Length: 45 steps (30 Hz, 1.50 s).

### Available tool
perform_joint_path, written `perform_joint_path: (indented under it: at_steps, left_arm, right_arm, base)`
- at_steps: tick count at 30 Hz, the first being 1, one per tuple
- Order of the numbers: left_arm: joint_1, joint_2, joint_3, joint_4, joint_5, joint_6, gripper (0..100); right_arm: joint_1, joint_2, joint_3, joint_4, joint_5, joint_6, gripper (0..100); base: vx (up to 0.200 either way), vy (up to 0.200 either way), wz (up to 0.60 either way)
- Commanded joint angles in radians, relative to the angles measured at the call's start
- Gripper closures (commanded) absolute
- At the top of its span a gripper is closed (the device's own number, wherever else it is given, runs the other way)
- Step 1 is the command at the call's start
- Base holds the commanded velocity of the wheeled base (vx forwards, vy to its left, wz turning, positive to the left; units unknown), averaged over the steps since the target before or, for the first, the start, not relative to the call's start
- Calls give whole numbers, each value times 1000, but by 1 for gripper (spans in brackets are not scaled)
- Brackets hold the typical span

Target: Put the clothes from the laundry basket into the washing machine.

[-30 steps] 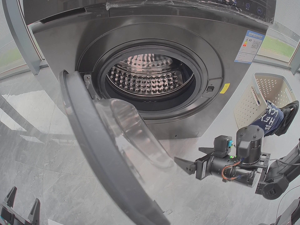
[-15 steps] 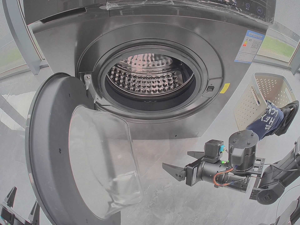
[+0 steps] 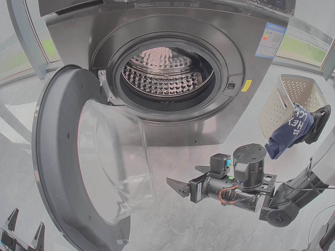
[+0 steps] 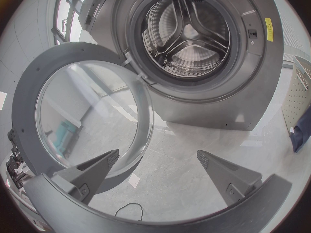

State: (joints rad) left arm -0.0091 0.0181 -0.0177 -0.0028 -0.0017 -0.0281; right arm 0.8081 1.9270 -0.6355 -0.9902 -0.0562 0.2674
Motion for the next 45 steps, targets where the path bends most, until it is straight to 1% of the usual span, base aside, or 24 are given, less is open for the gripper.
perform_joint_path:
  at_steps: [1, 6, 8, 10, 13, 19, 20, 22, 26, 28, 29, 30, 31, 34, 38, 43, 45]
  left_arm:
    - [0, -17, 18, 0, 0, -1, 0]
    - [0, -17, 18, 0, 0, -1, 0]
    - [0, -17, 18, 0, 0, -1, 0]
    - [0, -17, 18, 0, 0, -1, 0]
    - [0, -17, 18, 0, 0, -1, 0]
    - [0, -17, 18, 0, 0, -1, 0]
    - [0, -17, 18, 0, 0, -1, 0]
    - [0, -17, 16, -2, 0, -1, 0]
    - [1, -17, 18, 0, 0, -3, 0]
    - [0, -17, 18, 0, 0, -3, 0]
    - [0, -17, 18, -2, 0, -3, 0]
    - [0, -17, 18, 0, 0, -3, 0]
    - [0, -17, 18, 0, 0, -4, 0]
    - [0, -17, 18, 0, 0, -4, 0]
    - [0, -17, 18, -2, 0, -4, 0]
    - [0, -17, 18, 0, 0, -3, 0]
    - [0, -17, 18, 0, 0, -3, 0]
  right_arm:
    - [31, 64, -33, -2, -1, -1, 0]
    - [69, 104, -82, -5, -1, 3, 0]
    - [72, 107, -85, -7, -1, 3, 0]
    - [97, 116, -95, -44, -1, 3, 0]
    - [97, 115, -107, -56, -1, 4, 0]
    - [66, 121, -135, -45, 2, 3, 0]
    - [48, 142, -148, -42, 4, 1, 0]
    - [34, 173, -171, -42, 6, -2, 0]
    - [28, 221, -231, -39, 7, -4, 0]
    - [36, 234, -251, -39, 7, -4, 0]
    - [45, 257, -282, -38, 7, -4, 0]
    - [45, 260, -285, -38, 7, -4, 0]
    - [68, 288, -323, -41, 7, -4, 0]
    - [95, 314, -372, -47, 6, -1, 0]
    - [86, 320, -415, -53, 4, -1, 0]
    - [82, 325, -474, -30, 6, -1, 0]
    - [88, 356, -527, -1, 7, -1, 0]
  base:
    - [0, 0, 0]
    - [0, 0, 0]
    - [0, 0, 0]
    - [0, 0, 0]
    - [0, 0, 0]
    - [0, 0, 0]
    - [0, 0, 0]
    - [-200, 0, 0]
    - [-200, 0, 0]
    - [0, 0, 0]
    - [0, 0, 0]
    - [0, 0, 0]
    - [0, 0, 0]
    - [0, 0, 0]
    - [0, 0, 0]
    - [0, 0, 0]
    - [0, 0, 0]
